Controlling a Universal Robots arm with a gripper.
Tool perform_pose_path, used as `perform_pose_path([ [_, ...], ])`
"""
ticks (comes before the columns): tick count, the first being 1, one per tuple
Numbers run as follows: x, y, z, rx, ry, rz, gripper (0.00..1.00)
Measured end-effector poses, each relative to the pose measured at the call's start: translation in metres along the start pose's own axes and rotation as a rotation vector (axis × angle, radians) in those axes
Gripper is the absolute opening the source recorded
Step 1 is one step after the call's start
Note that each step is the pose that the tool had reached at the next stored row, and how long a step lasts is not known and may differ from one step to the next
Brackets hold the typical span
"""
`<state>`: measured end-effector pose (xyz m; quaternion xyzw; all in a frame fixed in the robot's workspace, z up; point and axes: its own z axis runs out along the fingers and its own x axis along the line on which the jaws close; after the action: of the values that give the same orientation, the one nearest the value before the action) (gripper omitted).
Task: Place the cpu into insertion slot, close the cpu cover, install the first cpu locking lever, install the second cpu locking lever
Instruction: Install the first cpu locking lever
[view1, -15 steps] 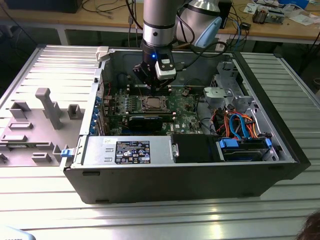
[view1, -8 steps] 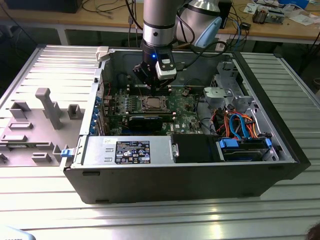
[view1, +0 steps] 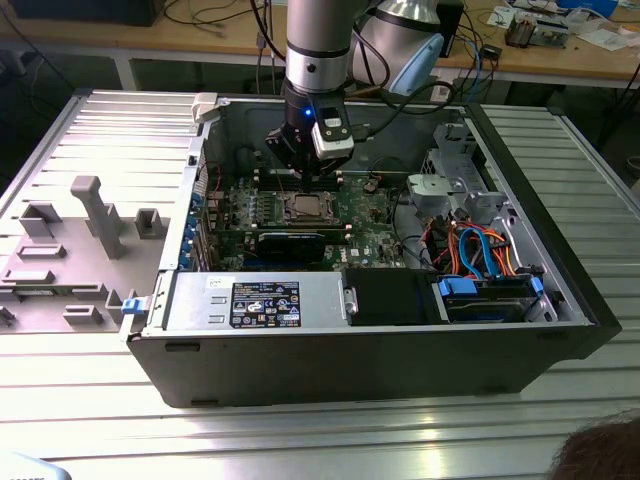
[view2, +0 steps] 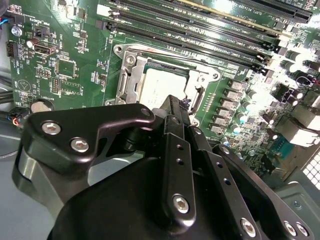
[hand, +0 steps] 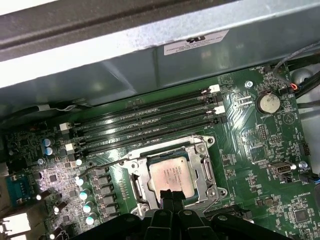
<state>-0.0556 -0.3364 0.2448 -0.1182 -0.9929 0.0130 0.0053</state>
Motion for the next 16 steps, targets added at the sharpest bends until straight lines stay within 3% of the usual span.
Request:
perform_pose_path([
  [16,0.0,0.0,0.0001,0.0025,-0.0018,-0.045,0.11],
])
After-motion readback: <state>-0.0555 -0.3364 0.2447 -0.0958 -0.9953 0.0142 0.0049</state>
